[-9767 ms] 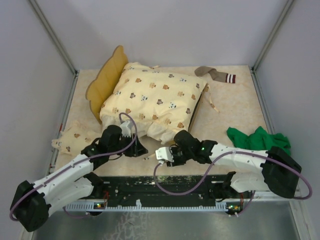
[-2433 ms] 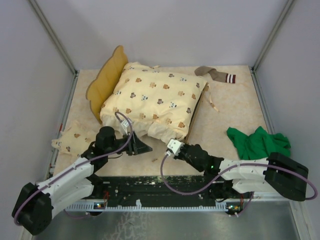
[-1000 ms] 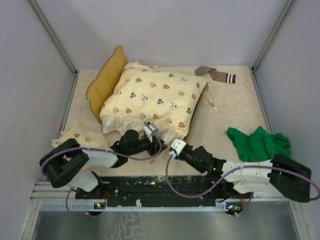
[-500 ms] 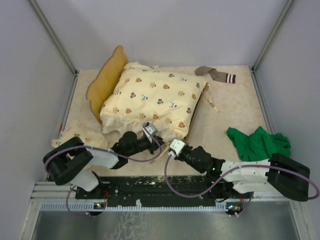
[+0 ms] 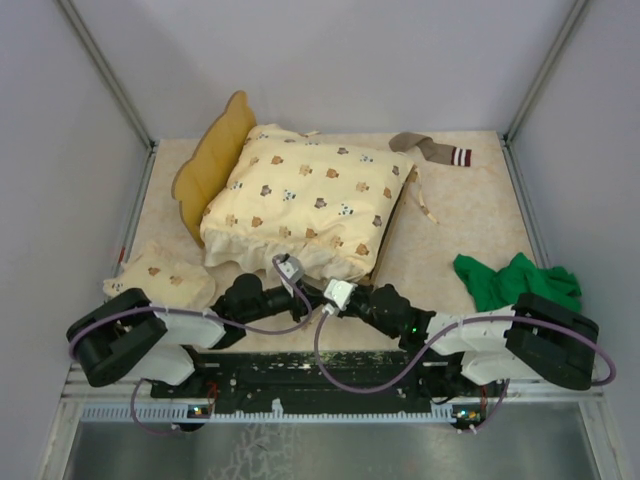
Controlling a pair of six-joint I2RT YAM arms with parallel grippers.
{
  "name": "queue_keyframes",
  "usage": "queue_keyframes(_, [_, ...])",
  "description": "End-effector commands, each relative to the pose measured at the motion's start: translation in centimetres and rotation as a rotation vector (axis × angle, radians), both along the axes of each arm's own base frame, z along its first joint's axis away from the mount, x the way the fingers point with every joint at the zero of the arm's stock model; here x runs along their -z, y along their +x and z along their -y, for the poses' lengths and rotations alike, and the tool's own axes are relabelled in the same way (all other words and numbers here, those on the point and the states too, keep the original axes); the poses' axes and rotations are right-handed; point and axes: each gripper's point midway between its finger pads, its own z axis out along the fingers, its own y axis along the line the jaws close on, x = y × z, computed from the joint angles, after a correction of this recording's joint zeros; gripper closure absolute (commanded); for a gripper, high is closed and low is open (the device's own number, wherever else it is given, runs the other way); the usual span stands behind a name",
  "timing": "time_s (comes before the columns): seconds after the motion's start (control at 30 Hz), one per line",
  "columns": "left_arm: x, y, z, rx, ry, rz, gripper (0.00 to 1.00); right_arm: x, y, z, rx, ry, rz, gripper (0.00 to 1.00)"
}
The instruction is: Set up the pet bed
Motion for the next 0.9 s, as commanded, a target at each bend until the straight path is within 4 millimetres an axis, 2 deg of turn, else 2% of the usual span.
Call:
queue_keyframes(0.0, [-0.7, -1.1, 0.1, 0.021, -0.049, -0.068, 0.87, -5.5, 0.1, -2.1, -0.068, 0.149, 0.108, 1.0])
queue_keyframes(0.1, [-1.3, -1.6, 0.2, 0.031, -0.066, -0.121, 0.73, -4.7, -0.7, -2.4, -0.131, 0.1, 0.105, 1.0])
queue_keyframes(0.17, [-1.3, -1.4, -0.3, -0.013, -0.058, -0.178, 0.68, -4.0, -1.1, -2.3, -0.154, 0.078, 0.104, 1.0])
queue_keyframes(0.27, [0.5, 0.0, -2.7, -0.233, -0.001, -0.364, 0.66, -3.3, -1.6, -2.2, -0.185, 0.069, 0.105, 1.0])
queue_keyframes(0.37, [1.3, 1.0, -5.4, -0.454, -0.04, -0.515, 0.65, -3.4, -1.8, -2.5, -0.212, 0.067, 0.127, 1.0])
queue_keyframes(0.43, [0.3, 1.4, -6.3, -0.524, -0.098, -0.55, 0.65, -3.5, -1.7, -2.8, -0.216, 0.063, 0.136, 1.0])
queue_keyframes(0.5, [-1.8, 1.4, -6.3, -0.532, -0.165, -0.582, 0.64, -3.8, -1.1, -3.0, -0.193, 0.055, 0.146, 1.0])
queue_keyframes(0.6, [-3.8, 1.4, -6.3, -0.558, -0.237, -0.666, 0.62, -4.2, -0.7, -3.0, -0.173, 0.067, 0.161, 1.0])
queue_keyframes(0.87, [-5.4, 2.4, -5.3, -0.674, -0.317, -0.907, 0.55, -4.6, -0.8, -3.2, -0.18, 0.093, 0.174, 1.0])
